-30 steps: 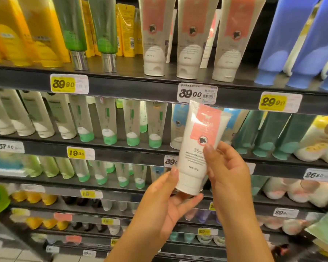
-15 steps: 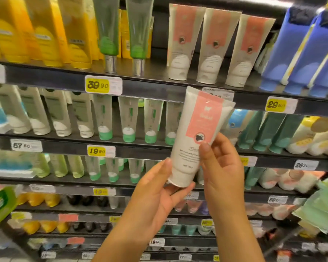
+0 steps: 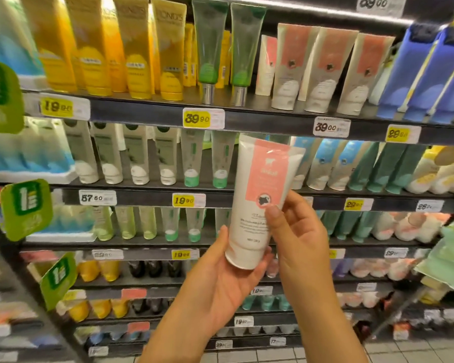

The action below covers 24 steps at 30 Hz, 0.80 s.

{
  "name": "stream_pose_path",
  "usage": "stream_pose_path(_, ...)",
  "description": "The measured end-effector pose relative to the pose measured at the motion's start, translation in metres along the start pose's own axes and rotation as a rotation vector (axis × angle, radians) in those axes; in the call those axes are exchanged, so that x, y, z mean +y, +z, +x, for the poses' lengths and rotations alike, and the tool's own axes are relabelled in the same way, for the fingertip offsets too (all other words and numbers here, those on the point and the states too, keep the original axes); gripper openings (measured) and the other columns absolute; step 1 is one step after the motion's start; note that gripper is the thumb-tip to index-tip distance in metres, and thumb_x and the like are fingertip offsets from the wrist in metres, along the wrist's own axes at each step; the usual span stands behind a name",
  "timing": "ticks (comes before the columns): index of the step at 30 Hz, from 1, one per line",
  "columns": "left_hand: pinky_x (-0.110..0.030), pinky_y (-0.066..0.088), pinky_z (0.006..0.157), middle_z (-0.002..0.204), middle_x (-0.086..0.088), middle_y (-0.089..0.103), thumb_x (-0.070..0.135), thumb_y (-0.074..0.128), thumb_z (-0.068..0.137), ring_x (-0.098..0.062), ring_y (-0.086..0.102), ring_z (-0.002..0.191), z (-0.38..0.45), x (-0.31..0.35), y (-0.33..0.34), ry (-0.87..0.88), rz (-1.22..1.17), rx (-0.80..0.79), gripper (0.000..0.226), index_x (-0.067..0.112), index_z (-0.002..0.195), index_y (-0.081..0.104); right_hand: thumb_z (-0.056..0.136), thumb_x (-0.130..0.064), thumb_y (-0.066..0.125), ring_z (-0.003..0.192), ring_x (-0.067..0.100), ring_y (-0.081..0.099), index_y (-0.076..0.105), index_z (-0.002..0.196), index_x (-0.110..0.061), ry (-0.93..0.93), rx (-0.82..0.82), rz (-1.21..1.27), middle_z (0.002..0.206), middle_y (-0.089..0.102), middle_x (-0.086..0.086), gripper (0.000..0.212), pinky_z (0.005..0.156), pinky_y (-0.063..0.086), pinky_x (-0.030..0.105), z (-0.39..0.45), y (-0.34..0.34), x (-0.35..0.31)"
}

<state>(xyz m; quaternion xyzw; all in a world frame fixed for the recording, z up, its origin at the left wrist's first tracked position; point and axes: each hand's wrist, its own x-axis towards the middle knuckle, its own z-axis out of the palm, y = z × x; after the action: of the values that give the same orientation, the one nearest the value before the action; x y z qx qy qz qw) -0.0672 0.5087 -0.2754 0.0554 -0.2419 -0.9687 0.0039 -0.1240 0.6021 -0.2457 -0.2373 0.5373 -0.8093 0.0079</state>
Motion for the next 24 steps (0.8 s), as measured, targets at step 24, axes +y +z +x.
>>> stream_pose_path(24, -0.047, 0.052, 0.088, 0.120, -0.024, 0.062, 0.018, 0.061, 0.083, -0.037, 0.064, 0.105, -0.013, -0.014, -0.013, 0.046, 0.174, -0.100, 0.045, -0.003, 0.122, 0.056, 0.071, -0.027, 0.065, 0.075, 0.007, 0.067, 0.060, 0.107, -0.007, 0.084, 0.019, -0.157, 0.089, 0.070, 0.002, 0.041, 0.060, 0.050, 0.014, -0.040, -0.014, -0.028)
